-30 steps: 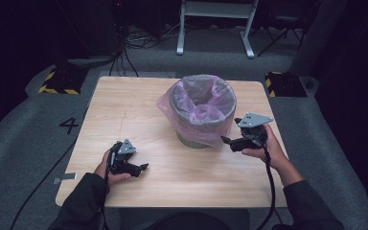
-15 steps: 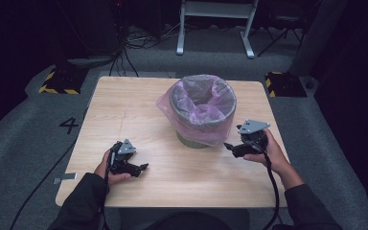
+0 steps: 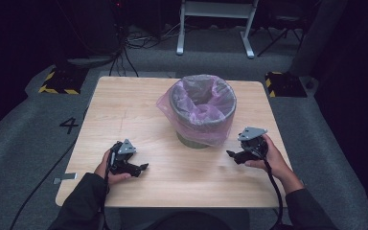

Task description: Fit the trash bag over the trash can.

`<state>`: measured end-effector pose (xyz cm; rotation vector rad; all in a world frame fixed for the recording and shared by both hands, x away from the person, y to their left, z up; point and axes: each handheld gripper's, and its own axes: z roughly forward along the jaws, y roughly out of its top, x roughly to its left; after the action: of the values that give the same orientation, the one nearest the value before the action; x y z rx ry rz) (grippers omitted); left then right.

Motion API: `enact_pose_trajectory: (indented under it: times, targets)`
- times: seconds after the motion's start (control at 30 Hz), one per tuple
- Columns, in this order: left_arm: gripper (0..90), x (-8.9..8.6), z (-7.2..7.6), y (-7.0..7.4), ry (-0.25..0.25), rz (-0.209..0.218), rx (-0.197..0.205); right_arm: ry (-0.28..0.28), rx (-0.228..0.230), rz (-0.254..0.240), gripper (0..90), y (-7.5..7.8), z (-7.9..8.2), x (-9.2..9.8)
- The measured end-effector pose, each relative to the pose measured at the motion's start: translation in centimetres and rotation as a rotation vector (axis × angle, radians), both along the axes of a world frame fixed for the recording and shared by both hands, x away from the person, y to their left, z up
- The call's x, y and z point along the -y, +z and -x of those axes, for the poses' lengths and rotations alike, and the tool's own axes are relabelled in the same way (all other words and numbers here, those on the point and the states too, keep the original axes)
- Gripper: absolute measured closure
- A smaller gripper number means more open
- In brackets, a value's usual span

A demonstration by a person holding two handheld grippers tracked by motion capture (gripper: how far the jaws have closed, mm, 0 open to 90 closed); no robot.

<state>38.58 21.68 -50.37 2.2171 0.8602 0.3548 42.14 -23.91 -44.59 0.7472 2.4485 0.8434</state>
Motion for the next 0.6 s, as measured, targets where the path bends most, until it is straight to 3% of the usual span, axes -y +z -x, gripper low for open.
enact_pose_trajectory:
  times: [0.27,0.6]
  targets:
    - [15.0,0.0,0.0,0.0,0.000,0.000,0.000,-0.008,-0.031,0.001,16.7,-1.4,0.5,0.6]
    - [15.1,0.0,0.0,0.0,0.003,0.000,0.000,-0.039,-0.065,-0.065,16.6,-3.0,1.0,2.0]
